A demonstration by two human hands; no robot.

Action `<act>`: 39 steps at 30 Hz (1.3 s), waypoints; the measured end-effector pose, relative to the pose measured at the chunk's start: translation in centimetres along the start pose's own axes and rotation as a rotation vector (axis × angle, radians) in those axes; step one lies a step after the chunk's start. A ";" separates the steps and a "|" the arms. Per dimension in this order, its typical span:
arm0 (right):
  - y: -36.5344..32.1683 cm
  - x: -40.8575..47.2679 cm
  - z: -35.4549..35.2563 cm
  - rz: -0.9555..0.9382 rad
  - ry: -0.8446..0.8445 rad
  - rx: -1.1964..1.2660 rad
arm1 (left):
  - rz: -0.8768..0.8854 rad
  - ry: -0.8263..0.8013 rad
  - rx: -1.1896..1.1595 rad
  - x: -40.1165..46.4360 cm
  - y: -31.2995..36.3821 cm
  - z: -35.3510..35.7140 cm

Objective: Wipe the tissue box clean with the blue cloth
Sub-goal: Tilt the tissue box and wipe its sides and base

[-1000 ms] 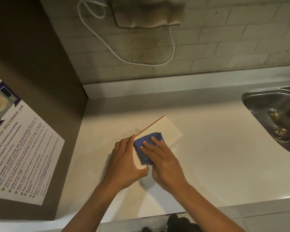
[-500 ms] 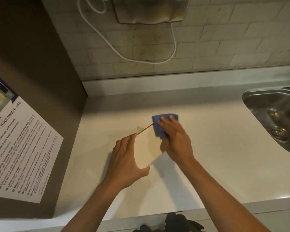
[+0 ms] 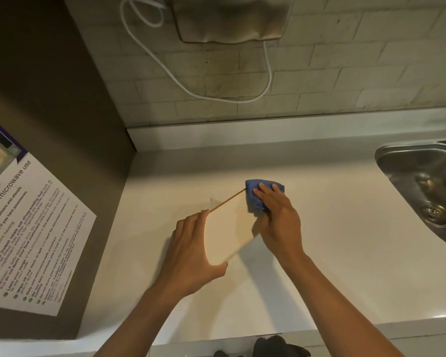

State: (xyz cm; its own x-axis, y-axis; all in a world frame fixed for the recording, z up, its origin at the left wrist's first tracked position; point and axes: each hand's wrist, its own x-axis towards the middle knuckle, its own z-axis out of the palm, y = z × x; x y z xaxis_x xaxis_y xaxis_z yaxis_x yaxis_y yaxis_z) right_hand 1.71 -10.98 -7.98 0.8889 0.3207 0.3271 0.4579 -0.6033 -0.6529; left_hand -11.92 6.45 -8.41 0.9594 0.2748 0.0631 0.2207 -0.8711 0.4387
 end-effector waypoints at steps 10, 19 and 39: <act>1.0 -2.0 0.5 -0.110 0.135 0.071 | 0.055 0.029 0.339 4.9 5.8 2.0; 2.5 0.1 -4.0 0.144 0.307 0.427 | 0.037 0.130 0.089 6.9 7.2 2.2; -5.9 -1.5 -6.5 -0.552 -0.101 0.262 | 0.016 0.271 -0.560 2.7 5.6 1.2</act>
State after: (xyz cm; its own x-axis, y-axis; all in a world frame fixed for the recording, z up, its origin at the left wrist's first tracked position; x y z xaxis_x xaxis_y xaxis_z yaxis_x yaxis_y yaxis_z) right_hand -2.25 -12.66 -0.24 0.5106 0.6098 0.6062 0.8201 -0.1337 -0.5563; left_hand -7.88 1.80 -6.80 0.8669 0.4213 0.2666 0.0106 -0.5502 0.8349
